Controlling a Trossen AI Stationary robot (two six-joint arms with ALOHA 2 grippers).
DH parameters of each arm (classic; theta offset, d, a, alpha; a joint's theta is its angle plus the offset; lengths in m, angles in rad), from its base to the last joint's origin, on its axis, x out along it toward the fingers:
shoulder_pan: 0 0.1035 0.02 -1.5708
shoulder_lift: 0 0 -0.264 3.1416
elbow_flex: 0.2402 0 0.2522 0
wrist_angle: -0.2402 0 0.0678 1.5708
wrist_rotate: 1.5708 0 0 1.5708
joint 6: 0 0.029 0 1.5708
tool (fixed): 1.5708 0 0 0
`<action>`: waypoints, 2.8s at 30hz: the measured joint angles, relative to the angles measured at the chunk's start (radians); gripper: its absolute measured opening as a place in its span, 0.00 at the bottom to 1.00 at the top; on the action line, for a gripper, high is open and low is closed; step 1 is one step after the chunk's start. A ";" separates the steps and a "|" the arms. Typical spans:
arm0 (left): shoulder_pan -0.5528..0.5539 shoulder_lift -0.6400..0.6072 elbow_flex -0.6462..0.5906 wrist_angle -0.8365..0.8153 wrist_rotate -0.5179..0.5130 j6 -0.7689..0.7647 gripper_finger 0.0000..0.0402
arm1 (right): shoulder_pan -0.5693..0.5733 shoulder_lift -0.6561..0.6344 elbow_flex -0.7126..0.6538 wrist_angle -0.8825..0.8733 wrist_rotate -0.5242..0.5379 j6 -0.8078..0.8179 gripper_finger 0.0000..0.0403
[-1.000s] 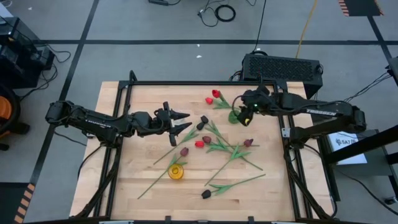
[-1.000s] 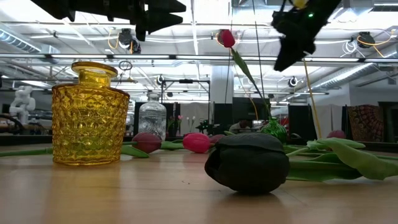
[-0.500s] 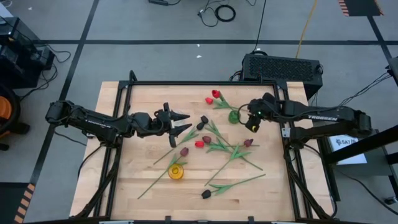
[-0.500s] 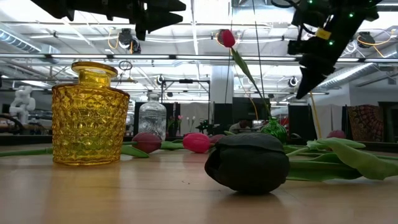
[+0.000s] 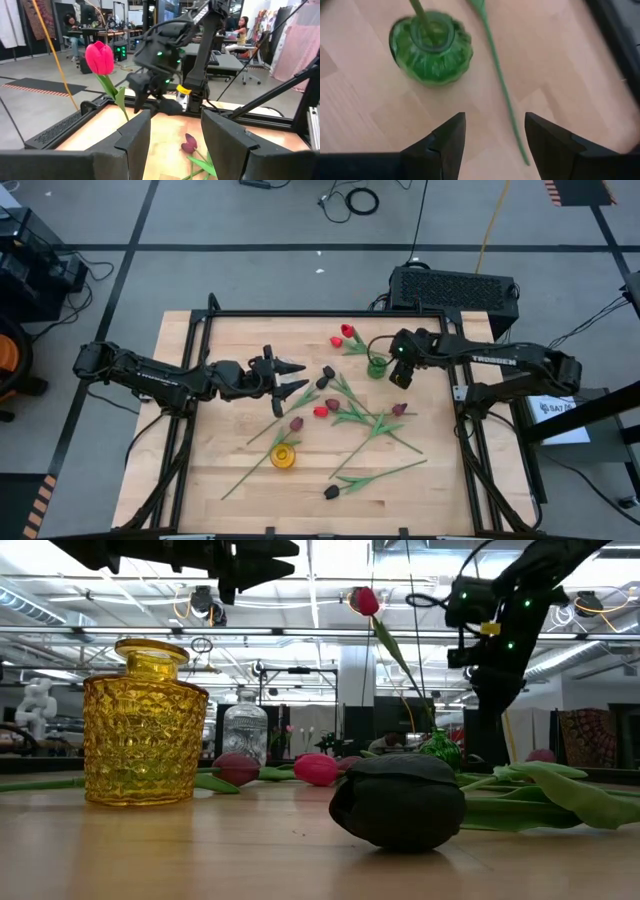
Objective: Sort flowers into vase by color
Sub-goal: Put the top red tulip into the green vase
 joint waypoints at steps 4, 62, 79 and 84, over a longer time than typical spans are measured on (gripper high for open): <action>0.000 0.000 0.000 0.000 0.012 0.001 0.45 | -0.049 0.015 0.000 0.026 -0.014 -0.062 0.49; 0.000 0.000 0.000 0.023 0.031 0.080 0.45 | -0.317 0.111 -0.187 0.350 -0.190 -0.211 0.01; 0.007 0.000 0.000 0.023 0.030 0.079 0.45 | -0.164 -0.454 -0.183 0.365 -0.326 0.016 0.00; 0.007 0.000 0.000 0.054 0.030 0.079 0.45 | -0.069 -0.631 -0.183 0.481 -0.323 0.106 0.00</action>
